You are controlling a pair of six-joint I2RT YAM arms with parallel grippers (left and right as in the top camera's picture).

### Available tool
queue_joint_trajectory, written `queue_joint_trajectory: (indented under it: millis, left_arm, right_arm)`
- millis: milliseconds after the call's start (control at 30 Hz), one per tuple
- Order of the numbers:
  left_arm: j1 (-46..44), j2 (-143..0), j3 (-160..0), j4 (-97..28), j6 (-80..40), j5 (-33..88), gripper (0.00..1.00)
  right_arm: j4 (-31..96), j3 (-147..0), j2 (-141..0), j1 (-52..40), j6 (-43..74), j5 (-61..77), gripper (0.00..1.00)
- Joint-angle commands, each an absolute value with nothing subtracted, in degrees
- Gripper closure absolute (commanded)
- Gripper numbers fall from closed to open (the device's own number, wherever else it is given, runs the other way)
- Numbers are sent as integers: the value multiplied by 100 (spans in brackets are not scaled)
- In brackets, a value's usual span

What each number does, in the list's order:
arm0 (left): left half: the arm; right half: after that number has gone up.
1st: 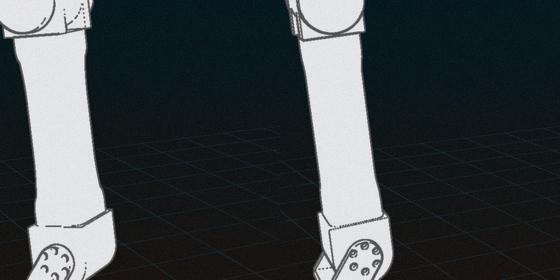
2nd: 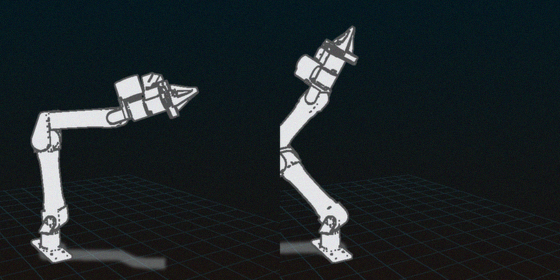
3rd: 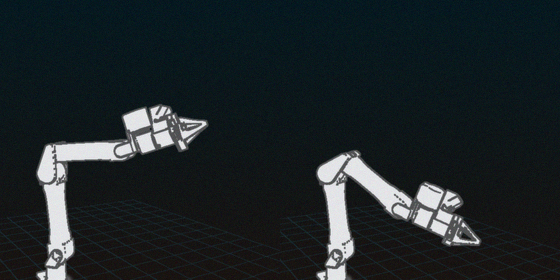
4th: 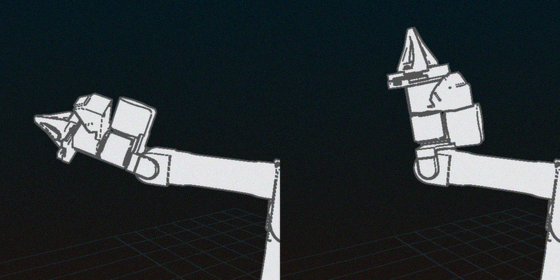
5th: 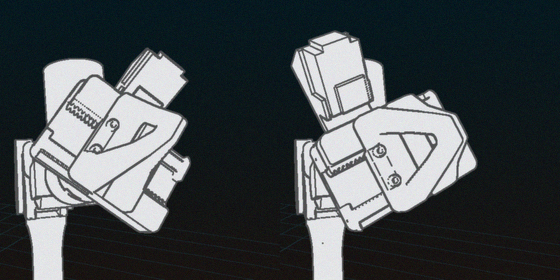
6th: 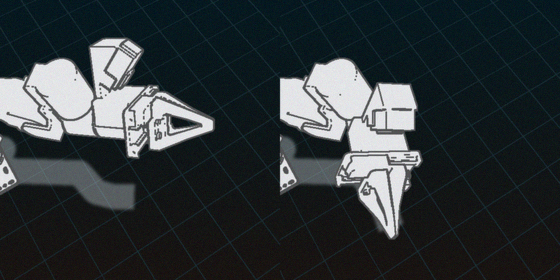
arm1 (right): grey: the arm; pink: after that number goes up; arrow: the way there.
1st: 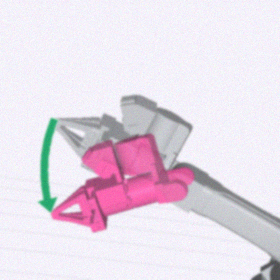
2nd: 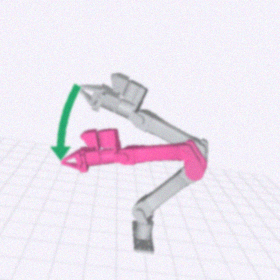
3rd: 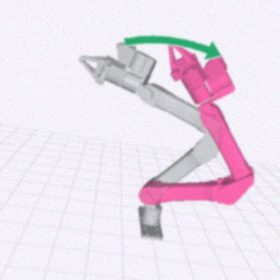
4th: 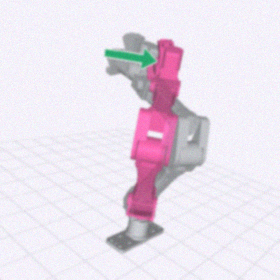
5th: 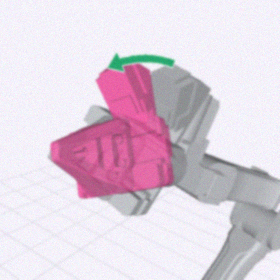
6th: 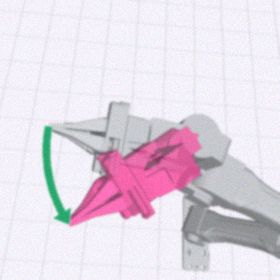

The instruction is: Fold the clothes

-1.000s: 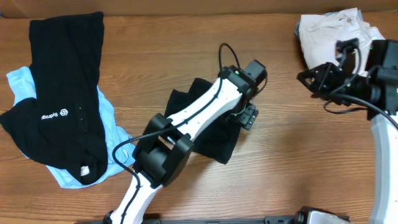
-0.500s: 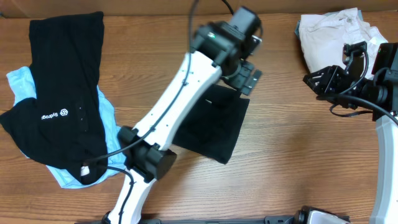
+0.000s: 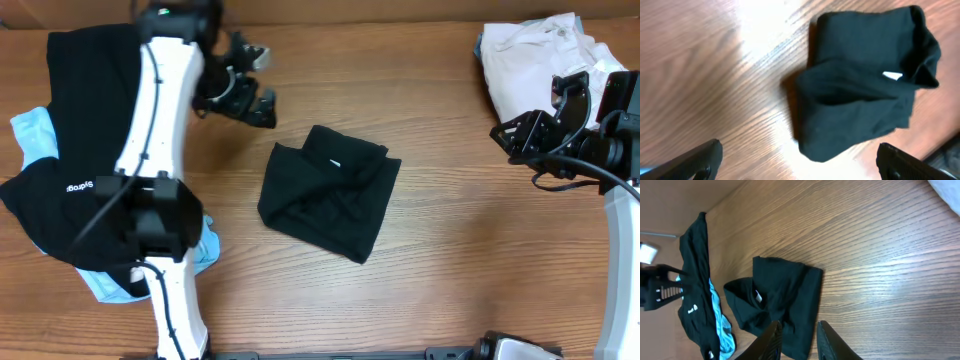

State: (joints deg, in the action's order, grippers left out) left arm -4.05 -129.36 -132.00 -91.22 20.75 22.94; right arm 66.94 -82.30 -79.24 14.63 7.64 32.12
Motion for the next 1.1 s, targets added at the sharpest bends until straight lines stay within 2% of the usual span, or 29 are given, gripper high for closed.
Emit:
queue_joint_trajectory:
  millis: [0, 300, 433, 533, 600, 633, 667, 900, 1067]
  left_arm:
    - [-261, -13002, -12333, -8788, 2974, 3868, 0]
    - [-596, -13002, -11113, -7802, 2842, 4278, 1]
    - [-749, -13002, -10888, -7456, 2460, 4012, 11]
    - [-757, -12995, -10901, -7310, 2193, 3959, 33]
    - [-731, -12995, -10995, -7301, 2016, 3959, 64]
    - [-705, -12995, -11061, -7323, 1922, 3959, 89]
    - [-676, -12993, -11148, -7376, 1824, 3964, 96]
    - [-720, -12962, -12291, -8368, 1717, 3959, 96]
    - [-1319, -12940, -13126, -9341, 1970, 3852, 96]
  right_arm:
    - [6678, -8272, -7920, 1481, 705, 3157, 73]
    - [6722, -8272, -7920, 1481, 720, 3155, 73]
    - [6724, -8272, -7920, 1481, 720, 3155, 73]
    - [6720, -8272, -7920, 1481, 720, 3087, 73]
    - [6722, -8272, -7920, 1481, 720, 3004, 73]
    - [6724, -8272, -7920, 1481, 720, 3000, 73]
    - [6724, -8272, -7920, 1481, 720, 3000, 73]
    - [6722, -8272, -7933, 1481, 720, 3000, 73]
    - [6724, -8272, -7992, 1481, 720, 3000, 72]
